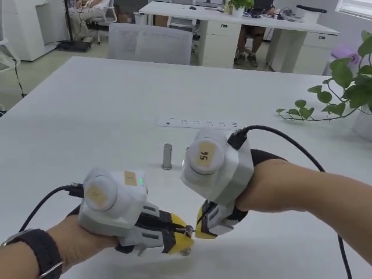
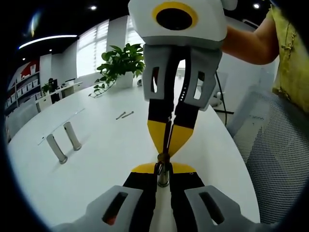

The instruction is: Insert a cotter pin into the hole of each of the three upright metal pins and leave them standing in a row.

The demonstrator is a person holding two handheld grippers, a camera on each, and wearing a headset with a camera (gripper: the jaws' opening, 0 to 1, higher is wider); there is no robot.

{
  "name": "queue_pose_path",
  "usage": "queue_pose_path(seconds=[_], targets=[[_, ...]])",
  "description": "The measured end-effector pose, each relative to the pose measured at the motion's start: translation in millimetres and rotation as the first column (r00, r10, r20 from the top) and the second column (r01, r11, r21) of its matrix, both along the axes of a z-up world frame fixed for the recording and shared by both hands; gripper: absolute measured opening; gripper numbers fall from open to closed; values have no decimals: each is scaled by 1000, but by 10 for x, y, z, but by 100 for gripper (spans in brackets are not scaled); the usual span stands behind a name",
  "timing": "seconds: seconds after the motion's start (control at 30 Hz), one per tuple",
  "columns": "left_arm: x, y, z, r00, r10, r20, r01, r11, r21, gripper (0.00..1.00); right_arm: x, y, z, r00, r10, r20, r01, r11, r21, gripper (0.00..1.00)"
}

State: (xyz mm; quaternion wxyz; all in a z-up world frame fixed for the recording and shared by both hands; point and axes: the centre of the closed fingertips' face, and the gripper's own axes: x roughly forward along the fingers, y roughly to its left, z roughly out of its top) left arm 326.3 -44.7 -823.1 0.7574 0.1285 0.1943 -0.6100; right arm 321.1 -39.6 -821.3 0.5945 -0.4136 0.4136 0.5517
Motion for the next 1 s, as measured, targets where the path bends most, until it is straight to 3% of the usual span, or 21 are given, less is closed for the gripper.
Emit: queue_pose_path(seconds=[0.37, 0.73, 1.0], targets=[[-6, -6, 0, 1000, -8, 4, 8, 1000, 8, 7, -13, 32, -1, 999, 49, 13, -50, 999, 9, 2], [-11, -10, 7, 1000, -11, 3, 11, 1000, 7, 7, -27, 37, -2, 999, 32, -7, -32, 999, 33, 4], [-9, -13, 5, 1000, -9, 1, 9, 1000, 3, 7, -28, 21, 4, 1000, 18, -13, -17, 999, 48, 12]])
